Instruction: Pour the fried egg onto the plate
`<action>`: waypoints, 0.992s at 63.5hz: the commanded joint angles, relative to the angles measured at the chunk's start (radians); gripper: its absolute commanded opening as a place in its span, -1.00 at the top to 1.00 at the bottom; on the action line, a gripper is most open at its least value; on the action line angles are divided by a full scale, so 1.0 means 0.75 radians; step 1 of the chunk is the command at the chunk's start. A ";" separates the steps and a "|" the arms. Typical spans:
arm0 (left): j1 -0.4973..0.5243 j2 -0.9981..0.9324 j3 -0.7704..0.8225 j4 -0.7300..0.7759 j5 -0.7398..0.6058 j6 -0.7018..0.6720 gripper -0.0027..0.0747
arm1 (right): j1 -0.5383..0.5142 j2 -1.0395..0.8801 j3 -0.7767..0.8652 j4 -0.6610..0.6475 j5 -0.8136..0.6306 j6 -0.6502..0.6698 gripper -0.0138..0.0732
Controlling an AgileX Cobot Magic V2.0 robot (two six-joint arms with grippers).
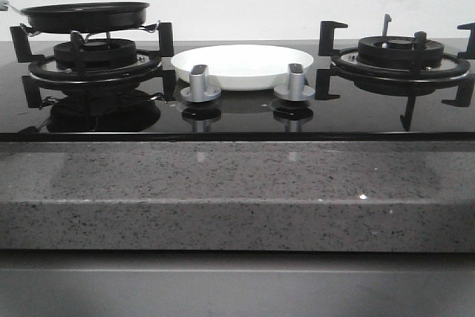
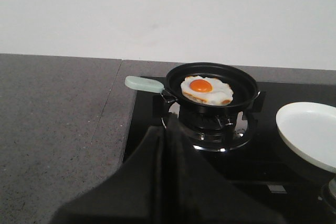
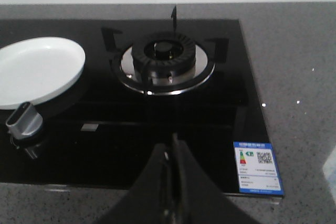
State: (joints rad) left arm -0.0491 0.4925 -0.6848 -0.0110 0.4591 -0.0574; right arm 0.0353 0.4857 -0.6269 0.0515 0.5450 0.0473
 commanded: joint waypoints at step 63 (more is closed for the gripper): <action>-0.008 0.175 -0.048 -0.020 -0.022 -0.001 -0.62 | 0.042 0.295 -0.223 0.112 0.167 -0.104 -0.51</action>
State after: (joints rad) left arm -0.0491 0.6073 -0.6853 -0.0152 0.4952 -0.0551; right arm 0.0512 0.6618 -0.7139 0.0962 0.6915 0.0155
